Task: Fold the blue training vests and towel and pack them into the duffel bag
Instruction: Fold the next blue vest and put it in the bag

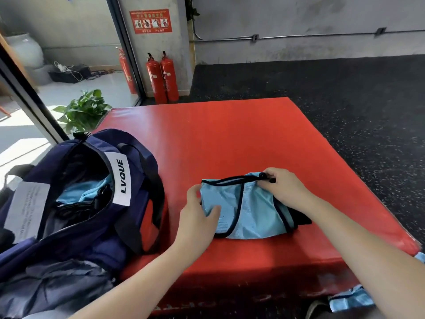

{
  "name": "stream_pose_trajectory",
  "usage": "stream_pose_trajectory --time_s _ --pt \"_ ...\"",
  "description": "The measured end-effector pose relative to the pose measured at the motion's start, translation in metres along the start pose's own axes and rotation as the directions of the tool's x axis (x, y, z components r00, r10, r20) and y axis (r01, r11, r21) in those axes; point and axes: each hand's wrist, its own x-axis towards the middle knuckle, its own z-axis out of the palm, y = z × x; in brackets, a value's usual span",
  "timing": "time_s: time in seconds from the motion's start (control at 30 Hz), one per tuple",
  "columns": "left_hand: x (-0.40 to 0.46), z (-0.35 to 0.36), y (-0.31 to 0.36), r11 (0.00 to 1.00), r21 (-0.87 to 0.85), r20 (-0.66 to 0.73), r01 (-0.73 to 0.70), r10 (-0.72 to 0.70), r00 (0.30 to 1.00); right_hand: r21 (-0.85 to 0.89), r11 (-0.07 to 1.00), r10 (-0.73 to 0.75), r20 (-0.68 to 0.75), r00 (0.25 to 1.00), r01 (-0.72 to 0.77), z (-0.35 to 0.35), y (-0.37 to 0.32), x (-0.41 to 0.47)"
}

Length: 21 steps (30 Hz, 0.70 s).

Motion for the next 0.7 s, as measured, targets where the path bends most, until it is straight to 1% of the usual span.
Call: stream_pose_trajectory --time_s 0.1,0.2,0.33,0.43,0.5,0.53,0.57,0.6,0.63,0.67,0.7 --pt "-0.005 0.001 -0.009 0.992 0.117 0.005 -0.051 0.051 0.999 -0.072 0.997 0.002 0.002 1.000 -0.002 0.004 0.003 0.006" --pt "-0.001 -0.001 -0.018 0.959 0.238 -0.006 -0.154 0.161 0.987 -0.088 0.996 0.016 -0.005 1.000 -0.016 0.004 0.004 0.009" --pt "0.011 -0.001 -0.027 0.929 0.290 -0.035 -0.230 0.251 0.967 -0.101 0.994 0.034 -0.032 0.999 -0.037 0.007 0.003 0.009" --pt "0.018 0.000 -0.026 0.904 0.358 -0.020 -0.231 0.255 0.967 -0.126 0.992 0.019 -0.052 0.998 -0.025 0.005 0.000 0.005" --pt "0.020 0.001 -0.023 0.879 0.428 0.018 -0.211 0.225 0.974 -0.089 0.996 0.018 -0.077 0.997 -0.025 0.000 -0.003 -0.002" --pt "0.020 0.000 -0.019 0.834 0.516 0.043 -0.196 0.204 0.978 -0.088 0.996 0.014 -0.100 0.995 -0.022 -0.003 -0.004 -0.007" --pt "0.019 0.000 -0.015 0.753 0.622 0.071 -0.217 0.221 0.973 -0.126 0.992 -0.017 -0.146 0.989 -0.001 -0.007 -0.005 -0.013" --pt "0.018 0.001 -0.013 0.649 0.711 0.103 -0.271 0.286 0.953 -0.183 0.983 -0.058 -0.196 0.979 0.021 -0.011 -0.007 -0.021" --pt "0.018 0.002 -0.011 0.577 0.751 0.129 -0.322 0.350 0.928 -0.209 0.977 -0.093 -0.245 0.965 0.042 -0.015 -0.010 -0.030" --pt "0.019 0.004 -0.009 0.553 0.745 0.155 -0.373 0.400 0.903 -0.188 0.981 -0.107 -0.282 0.953 0.054 -0.019 -0.014 -0.042" --pt "0.020 0.008 -0.008 0.557 0.705 0.188 -0.439 0.451 0.873 -0.142 0.988 -0.105 -0.300 0.948 0.064 -0.021 -0.017 -0.054"
